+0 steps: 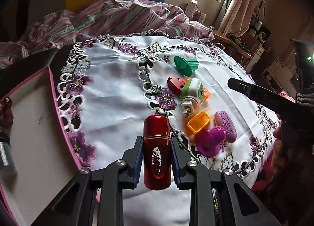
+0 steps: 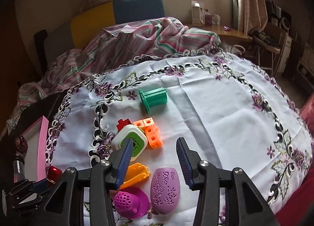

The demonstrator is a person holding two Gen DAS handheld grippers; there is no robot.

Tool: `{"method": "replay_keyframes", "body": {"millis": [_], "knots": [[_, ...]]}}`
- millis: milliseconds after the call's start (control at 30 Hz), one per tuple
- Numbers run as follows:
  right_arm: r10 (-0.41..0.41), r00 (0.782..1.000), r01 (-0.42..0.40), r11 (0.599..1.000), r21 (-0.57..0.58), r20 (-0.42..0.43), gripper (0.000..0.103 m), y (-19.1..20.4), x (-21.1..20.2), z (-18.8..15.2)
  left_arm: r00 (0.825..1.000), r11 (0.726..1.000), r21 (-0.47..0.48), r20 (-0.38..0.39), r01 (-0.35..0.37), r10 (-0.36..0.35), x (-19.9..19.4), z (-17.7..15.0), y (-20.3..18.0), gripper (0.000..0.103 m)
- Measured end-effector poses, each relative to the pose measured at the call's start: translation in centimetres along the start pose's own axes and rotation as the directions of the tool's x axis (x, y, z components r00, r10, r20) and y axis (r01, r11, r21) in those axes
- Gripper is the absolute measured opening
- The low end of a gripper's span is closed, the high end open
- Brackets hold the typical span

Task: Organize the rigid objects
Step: 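Lift the red cylinder with the left tool while the right tool grasps the green spool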

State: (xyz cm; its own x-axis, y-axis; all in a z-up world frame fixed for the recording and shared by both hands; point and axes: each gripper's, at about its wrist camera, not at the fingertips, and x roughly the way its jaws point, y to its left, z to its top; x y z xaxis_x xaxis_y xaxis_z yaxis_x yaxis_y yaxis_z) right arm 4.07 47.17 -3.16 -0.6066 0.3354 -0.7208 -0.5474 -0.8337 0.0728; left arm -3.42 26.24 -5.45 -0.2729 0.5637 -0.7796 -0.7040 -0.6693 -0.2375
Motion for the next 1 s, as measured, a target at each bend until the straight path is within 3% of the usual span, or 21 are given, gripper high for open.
{"method": "replay_keyframes", "body": {"millis": [200, 433, 633, 867, 933, 1000], "knots": [[-0.019, 0.999, 0.023, 0.99, -0.138, 0.029, 0.046, 3.0, -0.3, -0.5, 0.999, 1.0, 0.005, 0.046, -0.007, 0.007, -2.7, -0.6, 0.5, 0.026], [-0.015, 1.0, 0.014, 0.99, -0.139, -0.008, 0.046, 3.0, 0.3, -0.4, 0.997, 1.0, -0.009, 0.079, -0.01, 0.011, -4.6, -1.3, 1.4, 0.026], [0.147, 0.988, -0.142, 0.985, 0.095, -0.054, 0.051, -0.8, 1.9, 2.8, 0.994, 0.999, -0.034, 0.105, -0.005, 0.009, -6.5, -1.9, 2.6, 0.026], [0.19, 0.978, -0.16, 0.948, 0.276, -0.085, 0.067, -3.6, 6.9, 7.3, 0.993, 0.997, -0.078, 0.111, -0.019, 0.028, -7.7, -2.6, 4.5, 0.026], [0.219, 0.969, -0.171, 0.925, 0.339, -0.11, 0.068, -3.9, 8.7, 7.9, 0.994, 0.995, -0.097, 0.107, -0.018, 0.029, -7.8, -2.8, 5.2, 0.026], [0.166, 0.978, -0.116, 0.937, 0.331, -0.129, 0.068, -3.6, 10.2, 8.6, 0.994, 0.993, -0.114, 0.101, -0.016, 0.028, -7.9, -3.0, 5.6, 0.026]]}}
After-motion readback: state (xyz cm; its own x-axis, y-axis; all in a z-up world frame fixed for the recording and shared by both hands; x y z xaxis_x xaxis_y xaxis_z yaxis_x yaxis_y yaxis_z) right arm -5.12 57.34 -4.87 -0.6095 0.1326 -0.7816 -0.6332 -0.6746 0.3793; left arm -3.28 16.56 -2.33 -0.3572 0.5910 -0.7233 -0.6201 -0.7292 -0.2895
